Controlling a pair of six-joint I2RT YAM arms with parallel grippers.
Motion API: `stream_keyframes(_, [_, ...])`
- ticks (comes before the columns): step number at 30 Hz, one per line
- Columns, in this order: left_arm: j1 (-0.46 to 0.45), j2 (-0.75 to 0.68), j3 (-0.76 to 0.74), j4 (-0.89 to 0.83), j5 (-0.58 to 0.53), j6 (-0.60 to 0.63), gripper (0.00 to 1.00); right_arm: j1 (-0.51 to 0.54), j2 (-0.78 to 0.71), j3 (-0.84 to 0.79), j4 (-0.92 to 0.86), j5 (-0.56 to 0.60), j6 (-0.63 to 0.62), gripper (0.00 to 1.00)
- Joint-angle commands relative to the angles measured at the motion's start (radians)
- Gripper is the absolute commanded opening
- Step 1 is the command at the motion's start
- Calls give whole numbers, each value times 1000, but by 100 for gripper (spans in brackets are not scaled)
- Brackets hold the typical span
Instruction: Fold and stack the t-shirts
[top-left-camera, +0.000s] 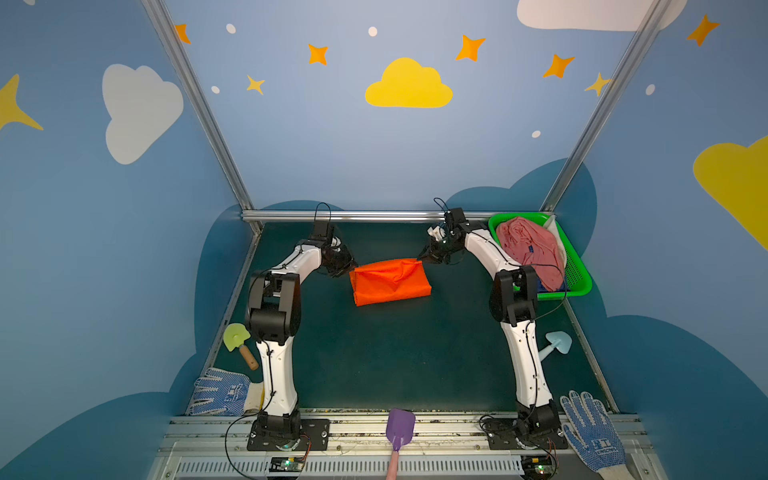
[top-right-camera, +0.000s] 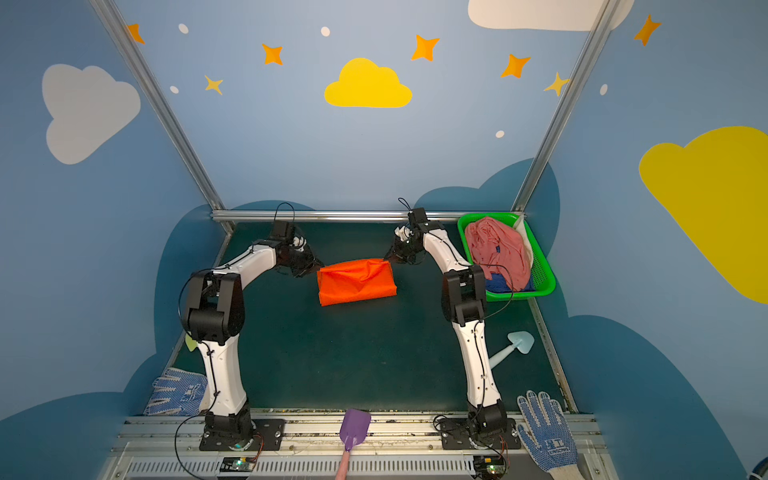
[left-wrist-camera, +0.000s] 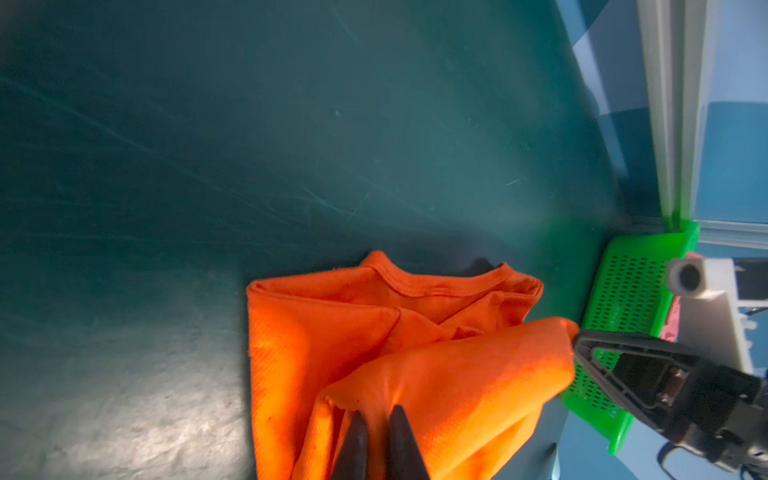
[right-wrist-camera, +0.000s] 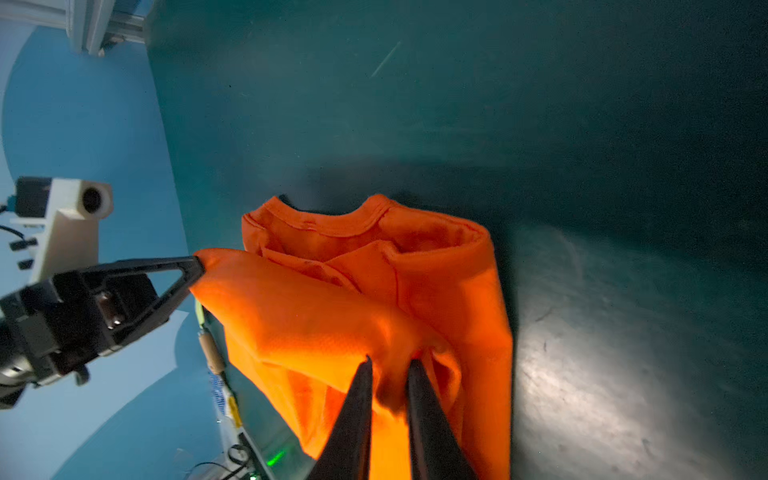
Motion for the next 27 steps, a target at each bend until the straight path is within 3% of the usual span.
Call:
stream_keyframes(1, [12,2,-10,50,6,-31,14,-9,9,26,-8,-25,-8,31])
stream_keyframes(6, [20,-23,-17,71,-9,-52,20,-13,-27,26,-32,-1,-31,51])
stream_keyframes(8, [26,-35,-20,72,-25,-61,31,-13,-55,21,-49,21,-50,57])
stream_keyframes(11, [34,-69,-34,89,-34,-79,33,-12,-107,4,-66,45,-73,60])
stream_keyframes(14, [30,-125,-48,97,-63,-89,50,-7,-173,-47,-52,61,-85,61])
stream_keyframes(17, [8,-185,-59,101,-91,-91,52,9,-233,-114,-9,51,-81,62])
stream_keyframes(19, [-23,-205,-62,105,-83,-95,46,27,-253,-155,34,22,-75,56])
stream_keyframes(20, [-40,-203,-57,106,-67,-100,40,38,-253,-164,53,4,-70,48])
stream_keyframes(22, [-74,-180,-42,102,-17,-110,25,54,-231,-158,72,-23,-57,20])
stream_keyframes(24, [-103,-143,-32,107,35,-122,13,68,-192,-131,71,-43,-47,1])
stream_keyframes(27, [-142,-80,-34,136,96,-141,5,85,-128,-97,74,-70,-35,0])
